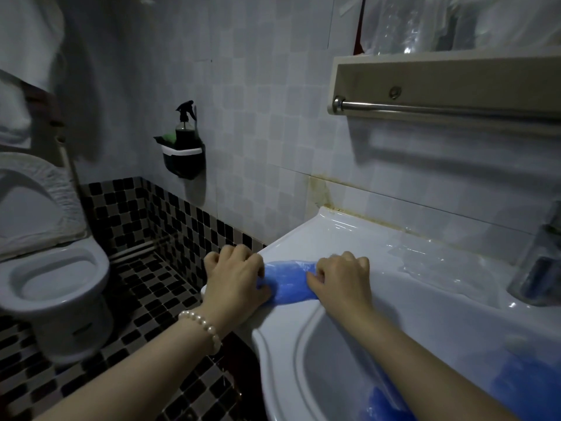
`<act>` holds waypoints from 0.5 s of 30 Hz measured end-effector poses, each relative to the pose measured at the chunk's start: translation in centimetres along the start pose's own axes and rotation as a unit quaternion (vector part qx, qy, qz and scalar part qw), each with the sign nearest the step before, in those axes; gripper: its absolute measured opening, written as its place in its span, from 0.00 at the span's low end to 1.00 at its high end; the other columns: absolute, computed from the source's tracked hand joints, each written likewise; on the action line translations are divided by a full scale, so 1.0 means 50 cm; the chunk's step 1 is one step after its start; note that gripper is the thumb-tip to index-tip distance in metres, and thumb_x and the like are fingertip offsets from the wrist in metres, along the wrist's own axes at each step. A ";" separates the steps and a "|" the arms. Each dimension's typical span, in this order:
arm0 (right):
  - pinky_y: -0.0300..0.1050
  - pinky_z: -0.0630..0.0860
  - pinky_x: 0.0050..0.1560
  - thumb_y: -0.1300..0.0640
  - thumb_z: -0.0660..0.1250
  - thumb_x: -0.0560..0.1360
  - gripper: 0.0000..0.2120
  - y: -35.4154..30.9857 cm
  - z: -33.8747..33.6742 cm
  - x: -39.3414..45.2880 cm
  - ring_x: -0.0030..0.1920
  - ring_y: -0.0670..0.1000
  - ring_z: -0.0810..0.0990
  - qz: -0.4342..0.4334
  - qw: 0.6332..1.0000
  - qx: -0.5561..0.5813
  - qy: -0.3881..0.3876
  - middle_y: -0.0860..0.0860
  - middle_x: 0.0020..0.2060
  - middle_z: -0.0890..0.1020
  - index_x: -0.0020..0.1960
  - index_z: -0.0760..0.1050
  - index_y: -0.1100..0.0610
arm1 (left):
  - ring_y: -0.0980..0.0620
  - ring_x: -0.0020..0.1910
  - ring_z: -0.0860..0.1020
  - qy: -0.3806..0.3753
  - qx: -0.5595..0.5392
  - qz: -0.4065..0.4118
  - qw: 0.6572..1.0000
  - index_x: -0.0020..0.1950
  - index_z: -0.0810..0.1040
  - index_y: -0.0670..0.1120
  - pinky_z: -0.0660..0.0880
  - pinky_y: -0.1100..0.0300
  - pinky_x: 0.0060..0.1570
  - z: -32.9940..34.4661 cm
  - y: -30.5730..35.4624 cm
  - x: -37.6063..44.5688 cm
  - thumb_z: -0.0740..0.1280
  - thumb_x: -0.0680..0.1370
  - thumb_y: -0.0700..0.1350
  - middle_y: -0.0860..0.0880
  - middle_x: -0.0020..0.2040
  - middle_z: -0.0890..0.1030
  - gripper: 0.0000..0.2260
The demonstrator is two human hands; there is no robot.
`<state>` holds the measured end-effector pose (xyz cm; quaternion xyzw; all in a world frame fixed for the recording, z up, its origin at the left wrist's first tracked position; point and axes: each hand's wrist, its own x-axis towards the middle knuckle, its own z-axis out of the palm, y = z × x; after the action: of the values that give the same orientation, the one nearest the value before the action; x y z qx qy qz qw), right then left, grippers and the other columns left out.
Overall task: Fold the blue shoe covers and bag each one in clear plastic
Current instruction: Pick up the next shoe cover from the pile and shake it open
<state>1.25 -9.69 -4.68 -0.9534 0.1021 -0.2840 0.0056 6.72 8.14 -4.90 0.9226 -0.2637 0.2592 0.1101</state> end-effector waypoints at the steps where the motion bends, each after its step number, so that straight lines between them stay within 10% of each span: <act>1: 0.49 0.66 0.43 0.51 0.73 0.66 0.09 0.002 0.007 0.000 0.41 0.56 0.74 0.005 1.000 0.014 0.025 0.54 0.38 0.78 0.40 0.76 0.55 | 0.50 0.47 0.72 0.022 -0.007 0.028 0.999 0.41 0.76 0.52 0.53 0.57 0.44 0.005 -0.002 0.002 0.76 0.58 0.51 0.54 0.45 0.74 0.16; 6: 0.46 0.56 0.67 0.56 0.64 0.75 0.27 0.008 0.011 0.007 0.66 0.52 0.65 0.051 0.972 0.209 -0.099 0.49 0.68 0.68 0.72 0.59 0.49 | 0.49 0.52 0.73 -0.050 -0.219 0.020 0.974 0.52 0.74 0.47 0.64 0.61 0.47 0.009 0.019 0.028 0.68 0.64 0.34 0.49 0.52 0.75 0.19; 10: 0.44 0.58 0.66 0.58 0.61 0.77 0.28 0.007 0.011 0.007 0.63 0.52 0.64 0.069 0.944 0.290 -0.144 0.46 0.64 0.72 0.74 0.56 0.46 | 0.51 0.53 0.75 -0.028 -0.403 -0.143 0.904 0.56 0.74 0.44 0.68 0.65 0.51 0.010 0.018 0.042 0.68 0.72 0.36 0.49 0.53 0.77 0.14; 15: 0.40 0.58 0.58 0.64 0.61 0.77 0.26 -0.001 0.021 0.012 0.57 0.48 0.68 0.032 0.961 0.261 -0.083 0.46 0.52 0.74 0.72 0.64 0.49 | 0.54 0.60 0.75 -0.116 -0.270 -0.122 0.948 0.68 0.70 0.49 0.64 0.55 0.64 0.009 0.011 0.038 0.71 0.73 0.48 0.56 0.57 0.79 0.24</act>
<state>2.34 -9.79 -5.21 -0.9353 0.0546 -0.2201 0.2718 8.02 6.71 -4.23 0.9072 -0.2201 0.0538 0.3544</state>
